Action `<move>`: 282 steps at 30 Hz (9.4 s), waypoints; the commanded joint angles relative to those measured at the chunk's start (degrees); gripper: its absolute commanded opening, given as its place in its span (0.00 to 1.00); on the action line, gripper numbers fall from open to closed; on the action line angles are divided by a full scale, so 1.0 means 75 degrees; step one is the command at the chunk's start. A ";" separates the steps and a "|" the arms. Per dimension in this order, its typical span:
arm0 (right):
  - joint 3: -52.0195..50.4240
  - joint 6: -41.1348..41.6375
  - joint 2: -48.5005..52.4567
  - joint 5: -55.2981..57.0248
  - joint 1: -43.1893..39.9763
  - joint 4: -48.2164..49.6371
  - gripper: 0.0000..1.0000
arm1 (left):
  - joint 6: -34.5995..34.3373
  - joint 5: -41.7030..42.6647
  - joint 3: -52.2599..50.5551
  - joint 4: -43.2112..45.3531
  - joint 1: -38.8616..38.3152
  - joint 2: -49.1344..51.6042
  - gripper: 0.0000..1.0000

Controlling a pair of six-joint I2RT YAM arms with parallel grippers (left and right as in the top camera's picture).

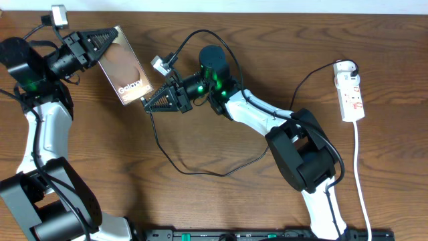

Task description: Plug charger to phone and switch on socket

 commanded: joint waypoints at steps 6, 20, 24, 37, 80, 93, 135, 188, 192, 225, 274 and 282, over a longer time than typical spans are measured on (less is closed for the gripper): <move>0.0047 0.0082 -0.0076 0.0213 0.0058 0.0050 0.01 | -0.0067 0.0076 0.0067 0.0085 -0.0003 -0.0099 0.07; 0.0047 0.0082 -0.0076 0.0213 0.0064 0.0047 0.01 | -0.0012 0.0047 0.0067 0.0090 -0.0277 -0.0099 0.08; 0.0047 0.0082 -0.0076 0.0216 0.0064 0.0047 0.01 | -0.0009 0.0114 0.0067 0.0090 -0.0277 -0.0099 0.07; 0.0047 0.0420 -0.0076 0.0487 0.0050 0.0055 0.01 | 0.0347 0.0676 0.0067 0.0093 -0.0277 -0.0099 0.07; 0.0047 0.1239 -0.0076 0.1303 -0.0195 0.0501 0.01 | 0.0659 0.0475 0.0067 0.0096 -0.0277 -0.0099 0.07; 0.0047 0.1256 -0.0076 0.1440 -0.0195 0.0504 0.01 | 0.0825 0.0781 0.0067 0.0093 -0.0277 -0.0099 0.07; 0.0047 0.1341 -0.0076 0.1431 -0.0294 0.0868 0.01 | 0.0909 0.0871 0.0067 0.0093 -0.0262 -0.0099 0.07; 0.0047 0.0752 -0.0087 0.3445 -0.1405 -0.3098 0.99 | 0.0930 0.0163 0.0067 -0.0568 0.1110 -0.0099 0.08; 0.0047 0.0367 -0.0277 0.3815 -0.1775 -0.4319 0.99 | 0.0938 0.0157 0.0067 -0.0679 0.1110 -0.0099 0.07; 0.0058 -0.2757 -0.6164 0.9215 -0.2885 -1.3094 0.99 | 0.6283 -0.4307 -0.0154 -0.8262 -0.1451 -0.0096 0.08; 0.0058 -0.2894 -0.6164 0.9413 -0.2836 -1.3787 0.99 | 0.5957 -0.4712 -0.0848 -0.8355 -0.2136 0.1495 0.07; 0.0055 -0.2894 -0.6164 0.9416 -0.2836 -1.3790 0.99 | 0.5957 -0.4739 -0.0886 -0.8349 -0.2136 0.1501 0.07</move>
